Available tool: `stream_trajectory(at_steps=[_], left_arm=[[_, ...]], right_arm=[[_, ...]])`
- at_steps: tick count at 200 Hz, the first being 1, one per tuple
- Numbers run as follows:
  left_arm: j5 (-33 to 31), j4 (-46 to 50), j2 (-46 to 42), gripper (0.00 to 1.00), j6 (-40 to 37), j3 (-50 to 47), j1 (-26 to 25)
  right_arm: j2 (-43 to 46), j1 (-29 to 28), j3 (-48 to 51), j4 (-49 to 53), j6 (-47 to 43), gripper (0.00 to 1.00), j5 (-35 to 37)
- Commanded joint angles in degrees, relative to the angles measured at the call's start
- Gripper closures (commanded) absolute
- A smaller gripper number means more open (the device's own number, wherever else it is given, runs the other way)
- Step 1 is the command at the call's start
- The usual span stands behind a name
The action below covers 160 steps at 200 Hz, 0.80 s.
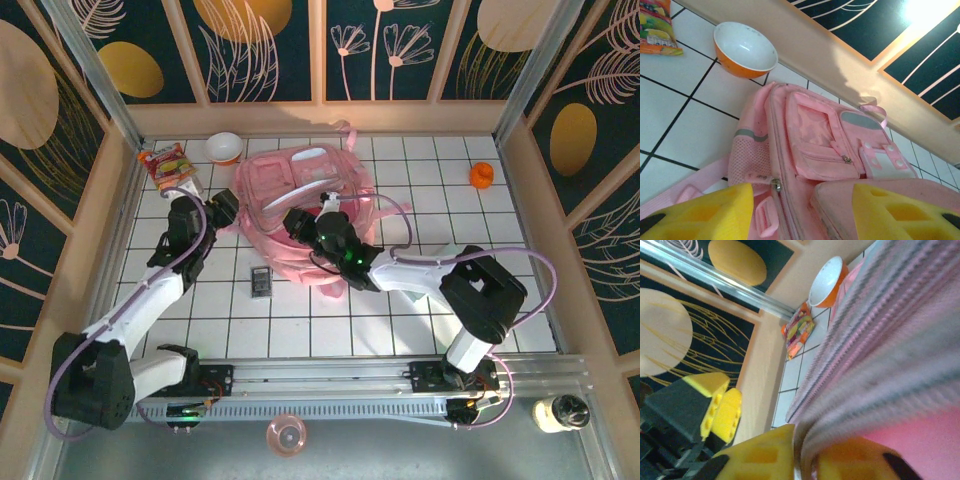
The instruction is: Pack books, pencil case, and school supplies into a backpack
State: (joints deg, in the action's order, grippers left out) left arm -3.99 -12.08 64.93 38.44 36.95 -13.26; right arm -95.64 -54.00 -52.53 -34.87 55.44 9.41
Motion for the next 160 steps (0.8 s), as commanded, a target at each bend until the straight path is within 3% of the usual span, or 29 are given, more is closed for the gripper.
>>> stream_trajectory(at_steps=[1, 31, 97, 126, 160], left_arm=[[1.61, 7.22, -3.21, 0.46, -2.59, -0.78, 0.25], [7.96, 9.39, -5.5, 0.46, -2.17, 0.01, 0.27], [19.72, 2.79, 0.66, 0.52, 0.51, -1.02, 0.2], [20.35, 0.05, 4.41, 0.53, 0.5, -2.24, 0.11], [20.31, -2.54, 8.13, 0.55, 0.27, -3.46, 0.13]], right_arm=[[0.42, 0.08, -4.56, 8.4, -1.0, 0.67, -4.96], [1.84, -0.06, -8.62, 24.14, -3.52, 0.53, -12.57], [11.99, 2.08, -14.27, 50.27, -12.81, 0.49, -20.0], [14.75, 8.18, -18.44, 55.42, -17.45, 0.48, -24.77], [13.42, 15.77, -18.33, 53.29, -21.98, 0.48, -25.48]])
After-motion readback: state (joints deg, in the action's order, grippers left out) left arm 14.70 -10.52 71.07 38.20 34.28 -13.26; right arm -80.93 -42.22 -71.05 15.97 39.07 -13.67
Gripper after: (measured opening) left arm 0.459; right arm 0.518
